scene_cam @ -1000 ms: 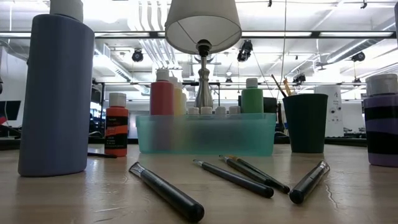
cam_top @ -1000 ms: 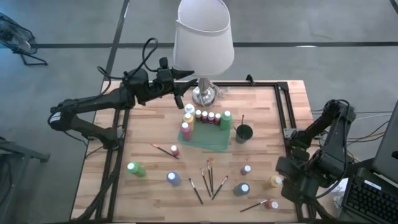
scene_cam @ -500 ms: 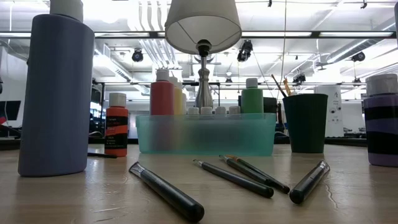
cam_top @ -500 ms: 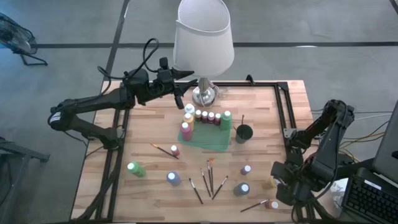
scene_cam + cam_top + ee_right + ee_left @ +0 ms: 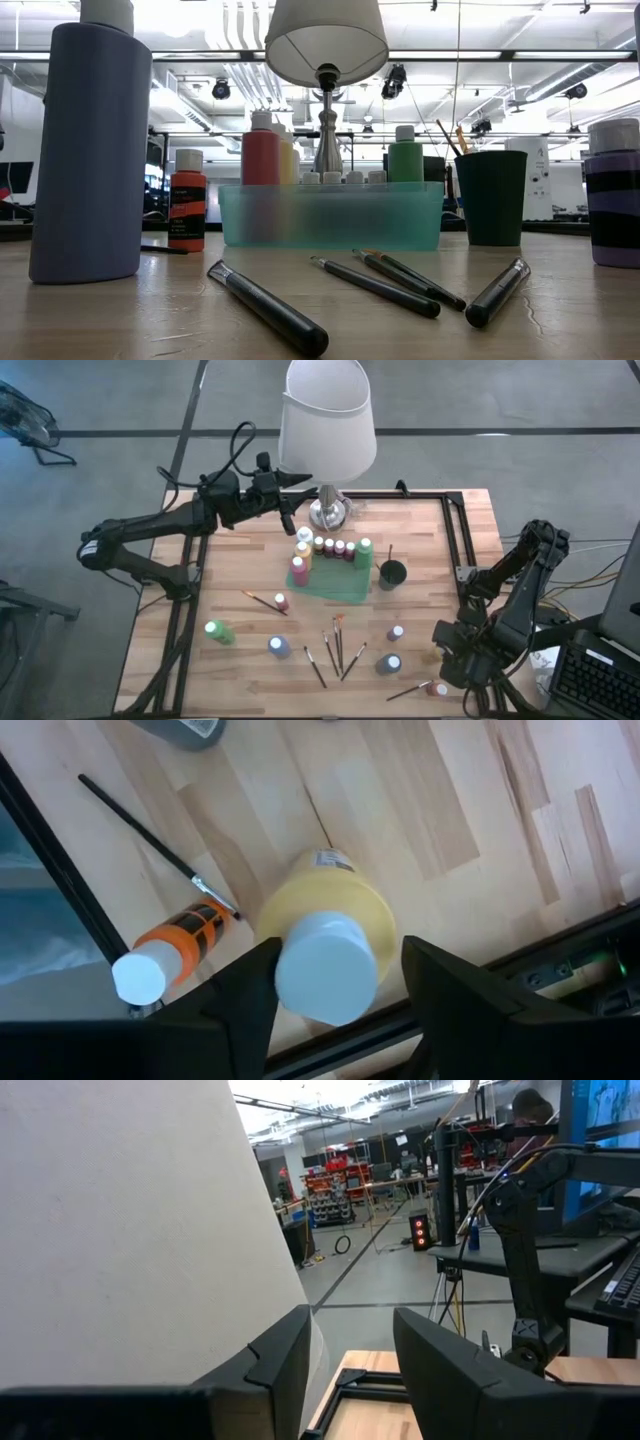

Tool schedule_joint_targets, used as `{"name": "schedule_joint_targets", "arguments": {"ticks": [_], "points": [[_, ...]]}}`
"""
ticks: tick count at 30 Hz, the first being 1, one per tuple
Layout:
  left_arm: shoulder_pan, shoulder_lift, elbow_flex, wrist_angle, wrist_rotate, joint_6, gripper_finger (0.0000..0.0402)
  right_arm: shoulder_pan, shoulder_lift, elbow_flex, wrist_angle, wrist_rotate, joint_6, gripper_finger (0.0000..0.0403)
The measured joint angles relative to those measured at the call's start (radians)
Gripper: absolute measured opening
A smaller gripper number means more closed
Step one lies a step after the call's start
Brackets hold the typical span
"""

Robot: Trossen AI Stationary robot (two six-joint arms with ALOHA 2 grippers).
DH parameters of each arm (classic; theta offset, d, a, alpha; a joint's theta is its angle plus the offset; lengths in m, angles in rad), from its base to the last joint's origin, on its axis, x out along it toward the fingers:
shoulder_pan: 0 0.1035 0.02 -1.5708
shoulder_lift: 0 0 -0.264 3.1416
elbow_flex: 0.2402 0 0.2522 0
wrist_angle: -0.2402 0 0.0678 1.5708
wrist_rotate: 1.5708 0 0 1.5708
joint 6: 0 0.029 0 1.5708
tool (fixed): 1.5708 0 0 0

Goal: Pick & Place Paint Supplies
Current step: Put the yellow paint bottle into the green bin

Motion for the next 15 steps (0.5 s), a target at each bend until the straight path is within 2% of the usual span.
{"name": "schedule_joint_targets", "arguments": {"ticks": [9,15], "points": [[0.0,0.0,0.0,-0.008,0.0,0.0,0.0151,-0.001,-0.001,0.001,0.014,0.0,-0.027,0.0115],[0.0,0.0,0.0,-0.009,0.0,-0.003,0.0151,-0.001,-0.002,0.004,0.021,0.0,-0.029,0.0112]]}}
